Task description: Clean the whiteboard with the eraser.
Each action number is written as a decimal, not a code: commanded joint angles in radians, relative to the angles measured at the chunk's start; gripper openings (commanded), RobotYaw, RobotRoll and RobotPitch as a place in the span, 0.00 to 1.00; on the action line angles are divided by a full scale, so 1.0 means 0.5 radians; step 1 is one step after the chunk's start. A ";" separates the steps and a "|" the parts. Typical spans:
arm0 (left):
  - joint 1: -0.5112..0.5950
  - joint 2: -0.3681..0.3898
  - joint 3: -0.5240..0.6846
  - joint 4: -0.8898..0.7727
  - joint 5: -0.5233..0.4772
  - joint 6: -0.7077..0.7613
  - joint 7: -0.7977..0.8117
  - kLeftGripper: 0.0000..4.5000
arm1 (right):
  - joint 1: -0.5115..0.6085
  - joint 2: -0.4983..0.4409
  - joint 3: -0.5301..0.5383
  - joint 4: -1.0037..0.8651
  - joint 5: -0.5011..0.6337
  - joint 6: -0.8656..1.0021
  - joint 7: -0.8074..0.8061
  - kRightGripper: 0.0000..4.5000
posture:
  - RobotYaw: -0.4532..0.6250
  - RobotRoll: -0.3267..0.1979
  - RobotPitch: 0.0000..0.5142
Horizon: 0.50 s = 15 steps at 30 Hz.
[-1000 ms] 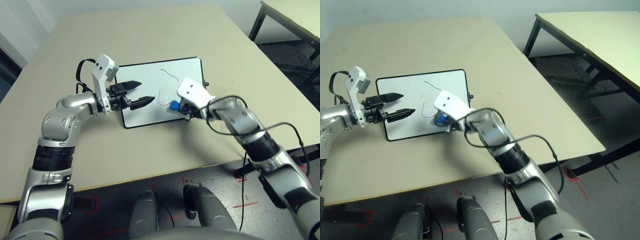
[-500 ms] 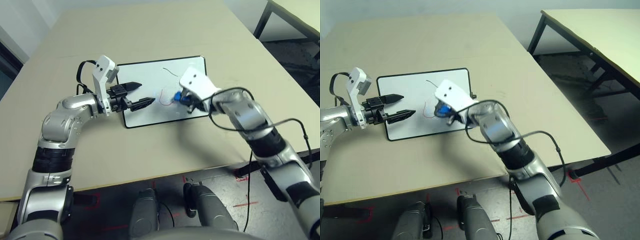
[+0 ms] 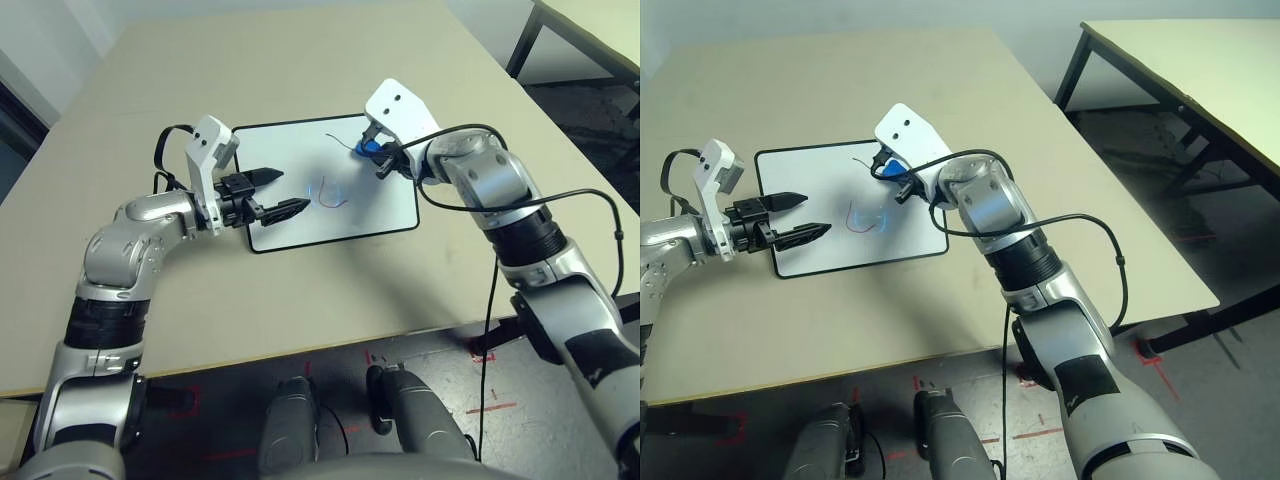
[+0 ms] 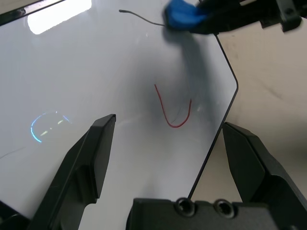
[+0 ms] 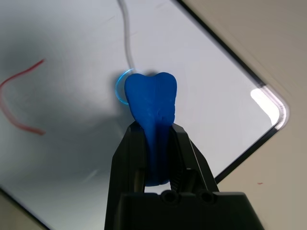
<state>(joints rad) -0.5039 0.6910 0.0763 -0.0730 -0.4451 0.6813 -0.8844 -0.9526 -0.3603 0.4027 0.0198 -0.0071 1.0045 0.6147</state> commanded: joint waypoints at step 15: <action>0.005 0.188 -0.008 0.009 -0.012 0.113 -0.090 1.00 | -0.236 0.098 0.040 0.358 -0.060 -0.253 -0.117 0.13 | 0.40 0.62 0.30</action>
<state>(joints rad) -0.5110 0.7732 0.0780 -0.0662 -0.4447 0.7227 -0.9206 -1.0657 -0.3252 0.4361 0.1533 -0.0220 0.9161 0.5642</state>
